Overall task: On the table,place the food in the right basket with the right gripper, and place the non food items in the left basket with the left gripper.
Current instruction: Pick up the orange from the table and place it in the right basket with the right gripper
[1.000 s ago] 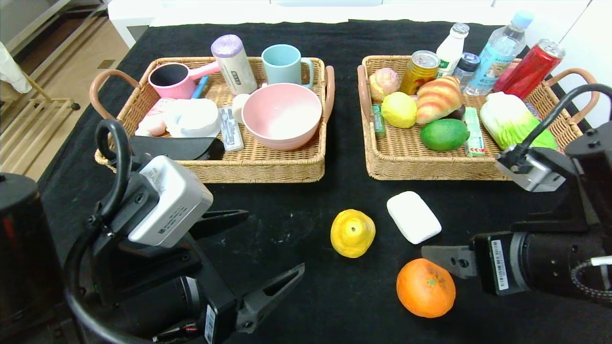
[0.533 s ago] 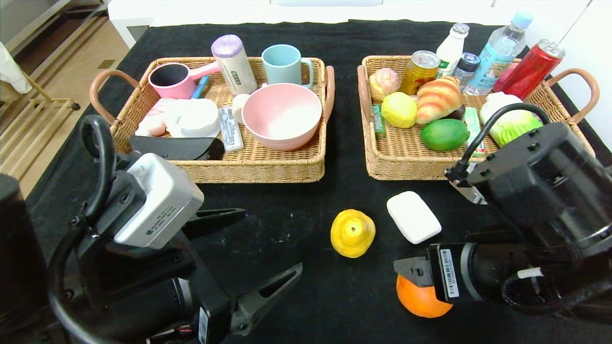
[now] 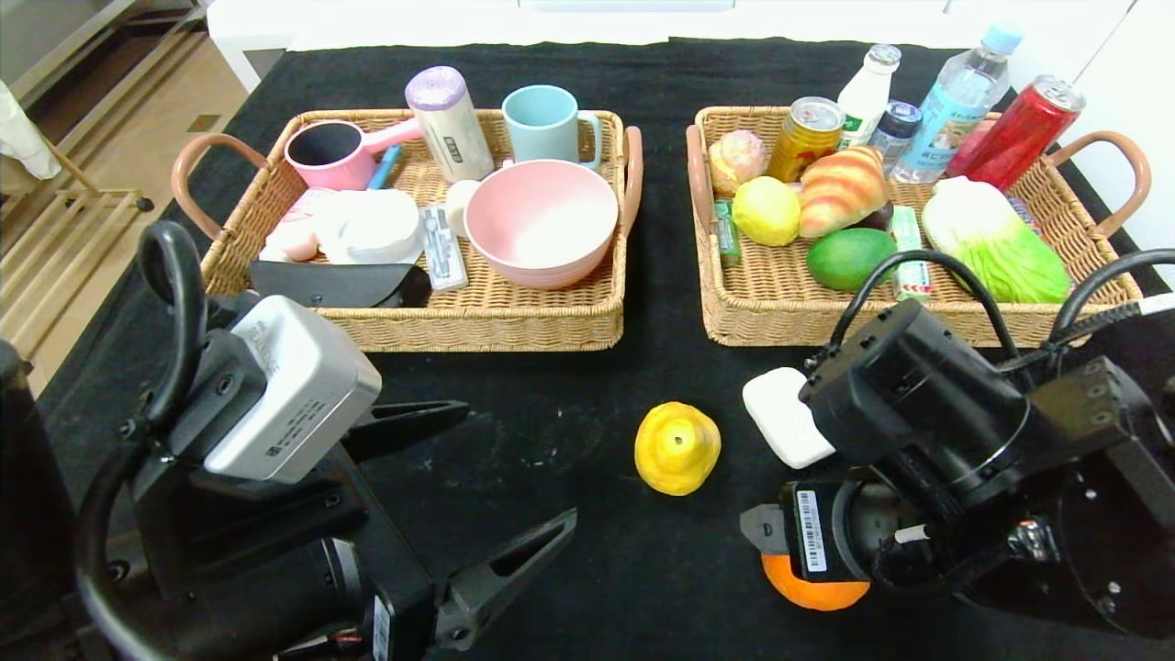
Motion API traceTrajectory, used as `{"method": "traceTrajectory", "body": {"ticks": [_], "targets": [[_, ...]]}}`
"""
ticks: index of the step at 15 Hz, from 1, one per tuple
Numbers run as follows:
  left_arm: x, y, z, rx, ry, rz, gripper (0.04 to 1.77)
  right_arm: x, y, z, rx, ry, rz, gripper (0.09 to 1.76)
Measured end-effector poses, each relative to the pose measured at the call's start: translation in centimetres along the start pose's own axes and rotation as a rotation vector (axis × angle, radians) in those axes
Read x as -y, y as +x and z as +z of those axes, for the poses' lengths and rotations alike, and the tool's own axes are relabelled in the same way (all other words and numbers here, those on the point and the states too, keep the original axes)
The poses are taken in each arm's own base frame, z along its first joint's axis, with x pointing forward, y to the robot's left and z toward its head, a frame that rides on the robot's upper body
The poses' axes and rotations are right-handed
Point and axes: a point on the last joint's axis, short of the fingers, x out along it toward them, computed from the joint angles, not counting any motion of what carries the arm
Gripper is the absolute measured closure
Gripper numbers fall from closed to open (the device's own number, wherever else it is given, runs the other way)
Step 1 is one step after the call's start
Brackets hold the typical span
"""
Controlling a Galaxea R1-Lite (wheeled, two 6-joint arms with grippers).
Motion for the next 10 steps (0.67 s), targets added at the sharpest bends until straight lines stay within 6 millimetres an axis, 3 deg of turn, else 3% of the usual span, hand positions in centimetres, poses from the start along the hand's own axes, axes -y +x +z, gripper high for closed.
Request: {"method": "traceTrajectory", "body": {"ticks": [10], "targets": [[0.1, 0.1, -0.1, -0.005, 0.003, -0.002, 0.09, -0.4, 1.5, -0.5, -0.036, -0.005, -0.032, 0.14]]}}
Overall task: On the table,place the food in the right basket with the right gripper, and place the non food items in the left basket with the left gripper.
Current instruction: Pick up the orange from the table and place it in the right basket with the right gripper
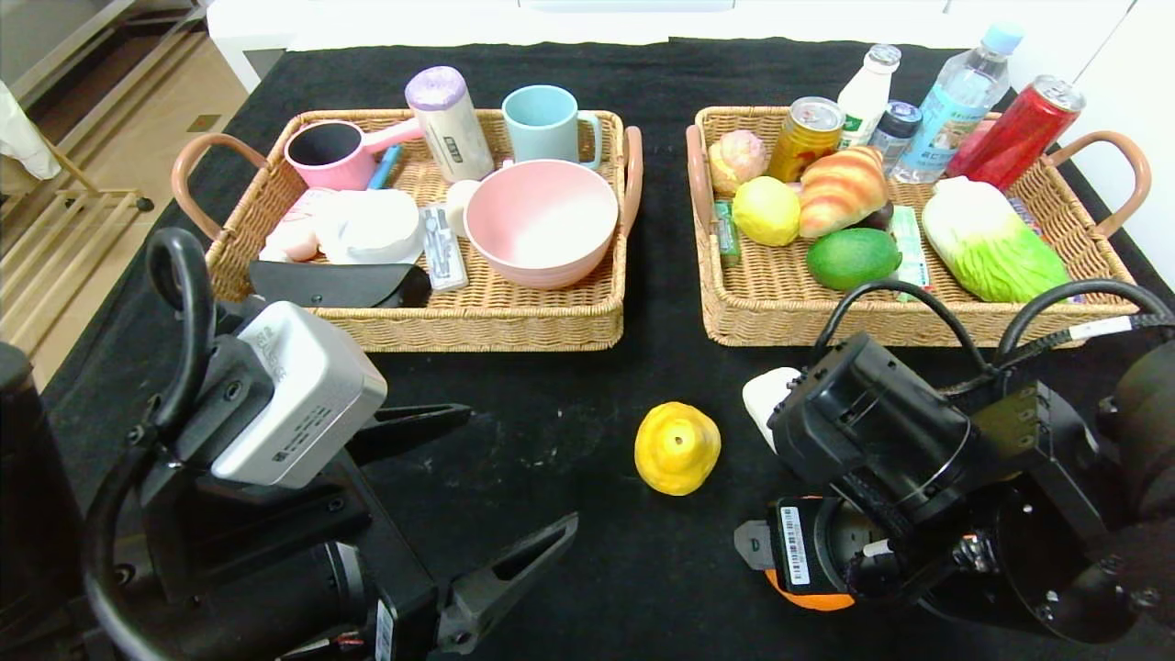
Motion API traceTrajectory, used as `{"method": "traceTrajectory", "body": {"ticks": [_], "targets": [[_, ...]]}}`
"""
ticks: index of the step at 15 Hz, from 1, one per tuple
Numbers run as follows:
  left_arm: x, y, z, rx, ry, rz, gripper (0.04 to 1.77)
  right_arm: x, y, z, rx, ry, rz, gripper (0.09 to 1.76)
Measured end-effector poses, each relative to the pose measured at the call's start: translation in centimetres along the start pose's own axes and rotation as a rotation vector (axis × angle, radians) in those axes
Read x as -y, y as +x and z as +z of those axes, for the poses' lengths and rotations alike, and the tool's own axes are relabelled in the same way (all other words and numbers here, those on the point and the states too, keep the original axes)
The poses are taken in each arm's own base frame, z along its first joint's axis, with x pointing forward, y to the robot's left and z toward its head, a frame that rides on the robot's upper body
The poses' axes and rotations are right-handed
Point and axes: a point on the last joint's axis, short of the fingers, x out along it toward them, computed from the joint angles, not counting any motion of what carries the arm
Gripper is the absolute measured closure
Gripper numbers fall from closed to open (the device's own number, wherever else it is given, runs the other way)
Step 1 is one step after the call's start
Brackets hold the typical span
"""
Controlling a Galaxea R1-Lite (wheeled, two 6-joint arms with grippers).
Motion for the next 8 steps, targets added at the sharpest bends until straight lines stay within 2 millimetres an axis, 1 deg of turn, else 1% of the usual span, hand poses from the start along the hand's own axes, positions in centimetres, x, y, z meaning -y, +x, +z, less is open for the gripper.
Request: {"method": "traceTrajectory", "body": {"ticks": [2, 3, 4, 5, 8], "targets": [[0.01, 0.04, -0.02, -0.001, 0.0, 0.0, 0.09, -0.01, 0.08, -0.03, -0.002, 0.0, -0.002, 0.14], [0.01, 0.05, -0.04, -0.002, 0.0, 0.0, 0.09, 0.0, 0.14, -0.09, -0.004, -0.001, -0.004, 0.35], [0.02, 0.05, -0.06, -0.003, 0.0, -0.001, 0.09, -0.03, 0.19, -0.13, -0.005, -0.002, -0.004, 0.51], [0.02, 0.08, -0.08, -0.005, 0.001, -0.001, 0.09, -0.03, 0.22, -0.15, -0.006, -0.003, -0.005, 0.59], [0.03, 0.11, -0.13, -0.008, 0.001, -0.001, 0.09, -0.08, 0.31, -0.17, -0.008, -0.004, -0.005, 0.62]]}}
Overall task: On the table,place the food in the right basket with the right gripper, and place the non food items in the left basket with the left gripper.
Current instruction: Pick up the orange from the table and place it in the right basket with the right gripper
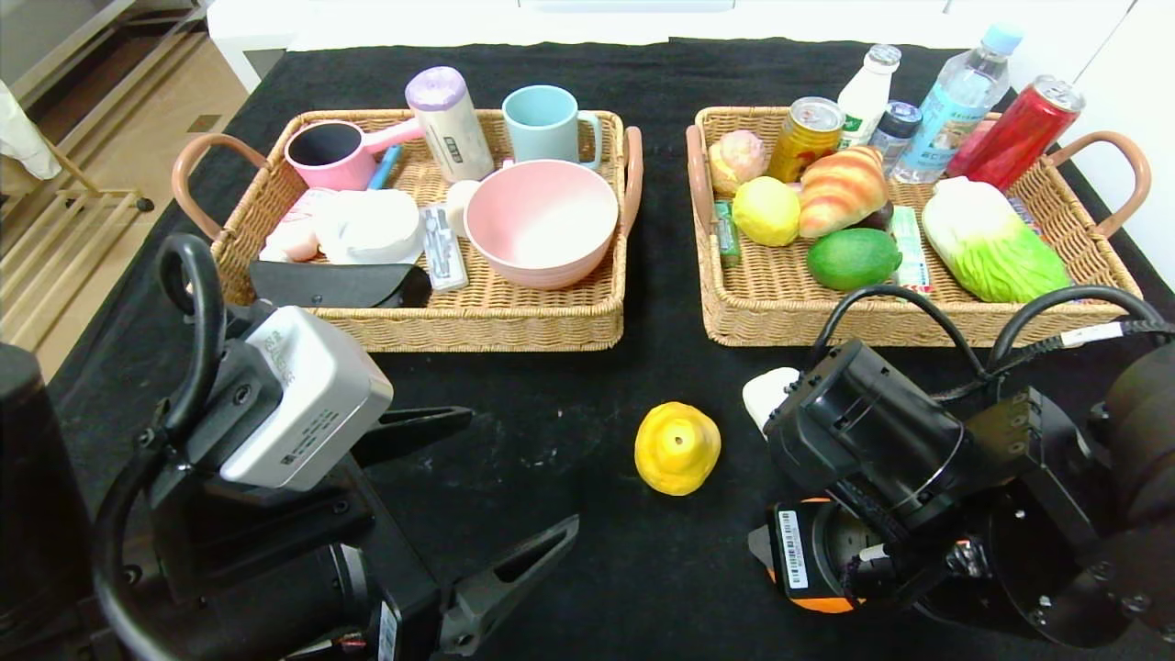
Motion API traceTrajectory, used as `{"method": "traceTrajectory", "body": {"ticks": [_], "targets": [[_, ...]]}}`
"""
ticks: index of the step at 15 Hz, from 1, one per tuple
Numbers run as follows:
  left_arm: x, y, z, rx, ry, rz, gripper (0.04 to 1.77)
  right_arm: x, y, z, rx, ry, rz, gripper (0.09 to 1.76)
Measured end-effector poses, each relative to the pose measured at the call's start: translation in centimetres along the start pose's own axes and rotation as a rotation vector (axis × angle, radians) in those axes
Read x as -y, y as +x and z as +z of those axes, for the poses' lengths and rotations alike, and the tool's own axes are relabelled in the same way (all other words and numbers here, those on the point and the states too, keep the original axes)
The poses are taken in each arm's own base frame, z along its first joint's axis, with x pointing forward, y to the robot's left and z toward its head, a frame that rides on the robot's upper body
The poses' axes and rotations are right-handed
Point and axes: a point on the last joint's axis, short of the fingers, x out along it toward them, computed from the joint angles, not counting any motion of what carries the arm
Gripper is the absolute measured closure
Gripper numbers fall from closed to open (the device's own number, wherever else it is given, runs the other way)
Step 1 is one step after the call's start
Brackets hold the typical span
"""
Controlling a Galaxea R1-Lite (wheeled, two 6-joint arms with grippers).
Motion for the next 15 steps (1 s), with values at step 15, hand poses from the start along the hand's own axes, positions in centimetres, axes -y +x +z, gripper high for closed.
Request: {"method": "traceTrajectory", "body": {"ticks": [15], "targets": [[0.03, 0.19, -0.05, -0.003, 0.0, 0.0, 0.09, -0.06, 0.01, -0.51, -0.009, -0.02, -0.001, 0.62]]}}
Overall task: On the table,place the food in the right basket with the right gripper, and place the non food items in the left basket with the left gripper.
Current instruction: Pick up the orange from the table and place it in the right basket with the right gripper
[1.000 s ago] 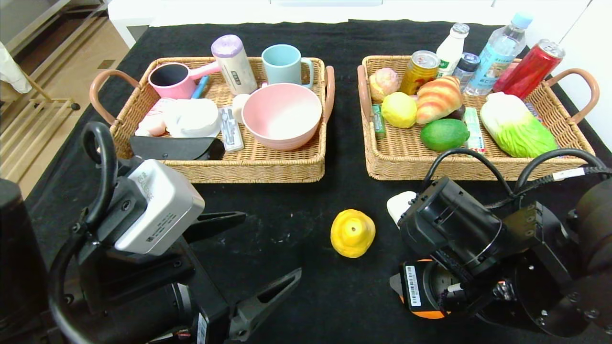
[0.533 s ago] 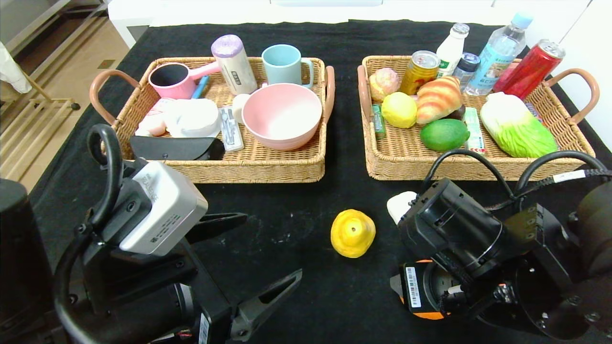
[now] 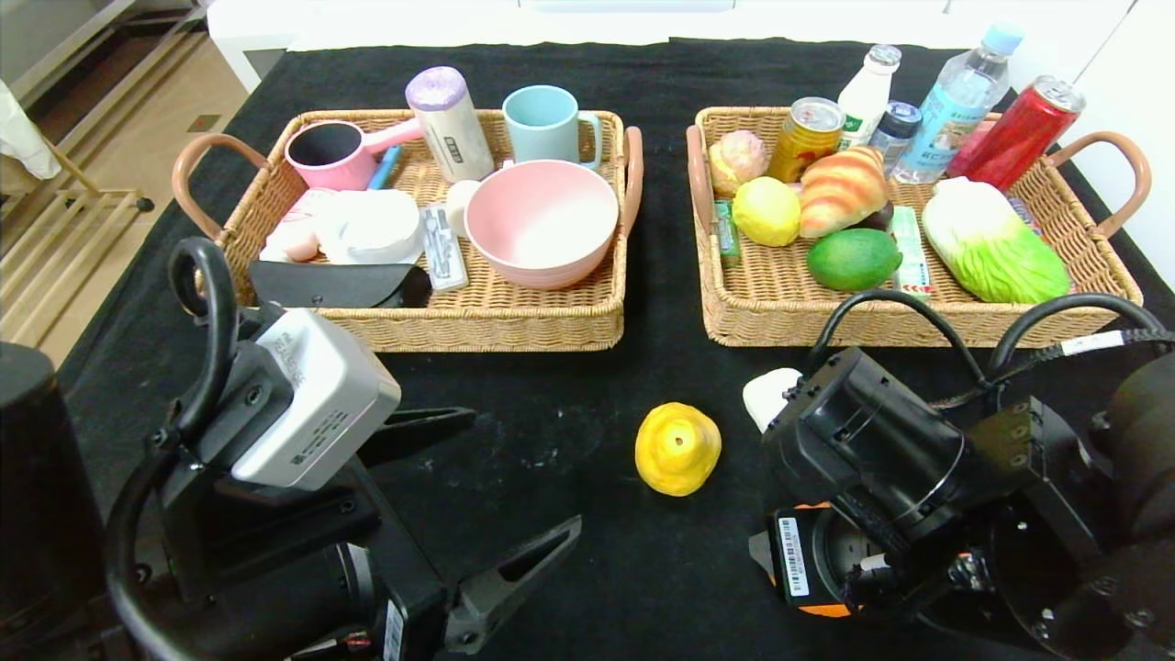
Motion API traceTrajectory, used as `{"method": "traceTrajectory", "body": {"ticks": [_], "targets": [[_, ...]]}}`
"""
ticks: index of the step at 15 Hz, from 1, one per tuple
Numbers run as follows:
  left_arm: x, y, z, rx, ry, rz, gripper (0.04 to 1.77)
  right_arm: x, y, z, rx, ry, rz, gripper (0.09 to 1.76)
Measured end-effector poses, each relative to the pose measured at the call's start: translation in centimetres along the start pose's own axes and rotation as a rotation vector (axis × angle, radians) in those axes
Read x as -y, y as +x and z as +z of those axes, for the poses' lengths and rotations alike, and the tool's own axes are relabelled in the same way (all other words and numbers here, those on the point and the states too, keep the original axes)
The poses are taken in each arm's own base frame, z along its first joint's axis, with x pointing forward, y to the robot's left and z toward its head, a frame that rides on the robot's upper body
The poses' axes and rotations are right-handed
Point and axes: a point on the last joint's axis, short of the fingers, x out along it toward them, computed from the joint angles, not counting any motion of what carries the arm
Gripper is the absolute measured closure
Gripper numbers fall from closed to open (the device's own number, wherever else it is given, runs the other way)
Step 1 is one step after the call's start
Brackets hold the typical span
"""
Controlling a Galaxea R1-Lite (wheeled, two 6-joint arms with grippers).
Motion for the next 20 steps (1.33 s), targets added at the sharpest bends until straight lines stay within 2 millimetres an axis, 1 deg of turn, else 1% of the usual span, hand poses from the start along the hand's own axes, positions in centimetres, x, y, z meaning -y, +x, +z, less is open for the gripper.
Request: {"method": "traceTrajectory", "body": {"ticks": [3, 7, 11, 14, 17, 20], "targets": [[0.0, 0.0, 0.0, 0.003, 0.001, 0.0, 0.09, 0.2, -0.7, 0.0, 0.009, -0.006, 0.012, 0.63], [0.0, -0.1, 0.1, 0.004, 0.001, 0.002, 0.09, 0.8, -2.5, 0.3, 0.055, -0.015, 0.047, 0.63], [-0.1, -0.1, 0.1, 0.005, 0.002, 0.006, 0.09, 2.4, -3.7, 1.0, 0.118, -0.039, 0.032, 0.63], [0.0, 0.0, 0.0, 0.002, 0.003, 0.005, 0.09, 3.8, -4.7, 2.1, 0.184, -0.068, 0.044, 0.63], [0.0, 0.0, 0.1, 0.004, 0.002, 0.005, 0.09, 5.2, -5.3, 3.5, 0.279, -0.084, 0.046, 0.63], [-0.1, 0.0, 0.1, 0.004, 0.003, 0.008, 0.09, 6.3, -5.5, 5.7, 0.407, -0.065, 0.043, 0.63]]}}
